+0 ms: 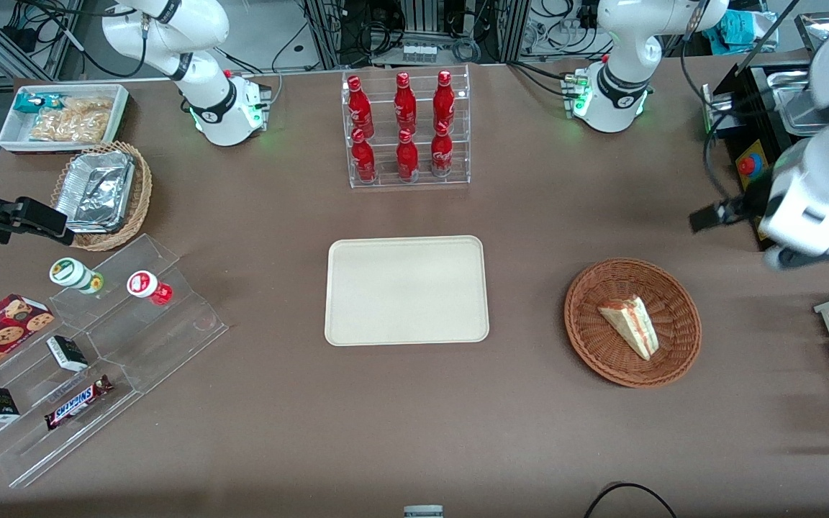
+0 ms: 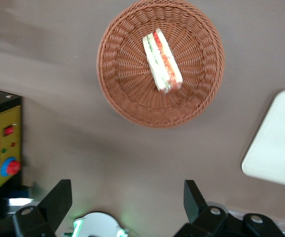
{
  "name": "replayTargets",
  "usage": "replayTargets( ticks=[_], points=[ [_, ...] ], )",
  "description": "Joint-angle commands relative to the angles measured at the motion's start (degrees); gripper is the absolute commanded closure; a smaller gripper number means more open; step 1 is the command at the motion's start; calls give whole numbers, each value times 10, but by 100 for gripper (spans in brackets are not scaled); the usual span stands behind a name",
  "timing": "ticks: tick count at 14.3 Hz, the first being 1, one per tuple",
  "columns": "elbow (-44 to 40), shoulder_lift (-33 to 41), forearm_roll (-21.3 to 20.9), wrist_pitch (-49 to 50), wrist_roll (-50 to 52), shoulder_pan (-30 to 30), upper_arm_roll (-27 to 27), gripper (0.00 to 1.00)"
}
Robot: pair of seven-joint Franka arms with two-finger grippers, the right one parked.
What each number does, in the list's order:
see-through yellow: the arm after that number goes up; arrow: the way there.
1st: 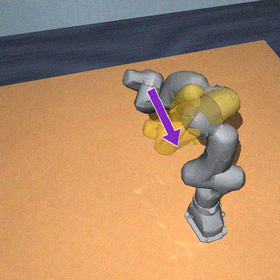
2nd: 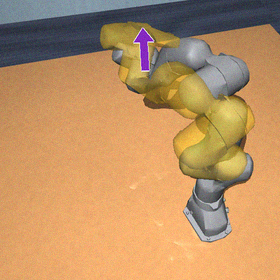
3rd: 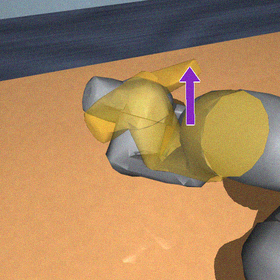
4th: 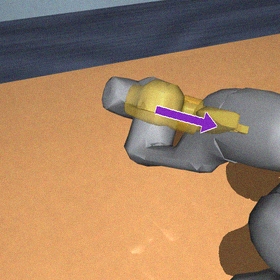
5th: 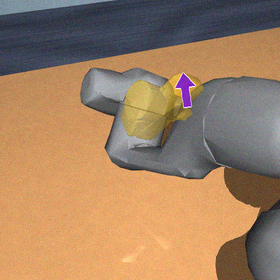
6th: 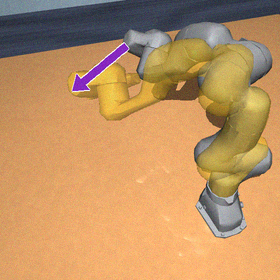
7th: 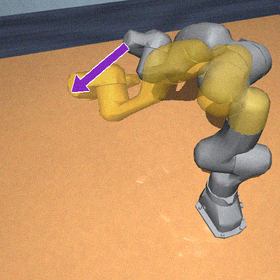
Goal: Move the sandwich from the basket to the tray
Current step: 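Move the left gripper down over the wrapped sandwich in the wicker basket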
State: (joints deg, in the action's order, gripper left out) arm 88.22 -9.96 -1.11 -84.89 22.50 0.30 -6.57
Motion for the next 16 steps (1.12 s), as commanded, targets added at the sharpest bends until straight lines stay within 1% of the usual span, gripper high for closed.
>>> replayTargets(
  ticks=[1,4,7,8,10,14,16],
  points=[
    [-7,-72,-7,-37,74,-11,-5,0],
    [-8,-141,-5,-104,136,-12,-5,0],
    [-9,-194,-9,-167,237,-16,-5,0],
    [-6,-208,-9,-186,256,-17,-5,0],
    [11,-224,-10,-210,261,-17,-4,0],
    [83,-226,-12,-285,262,-16,-2,0],
    [105,-226,-13,-309,262,-16,-1,1]
  ],
)
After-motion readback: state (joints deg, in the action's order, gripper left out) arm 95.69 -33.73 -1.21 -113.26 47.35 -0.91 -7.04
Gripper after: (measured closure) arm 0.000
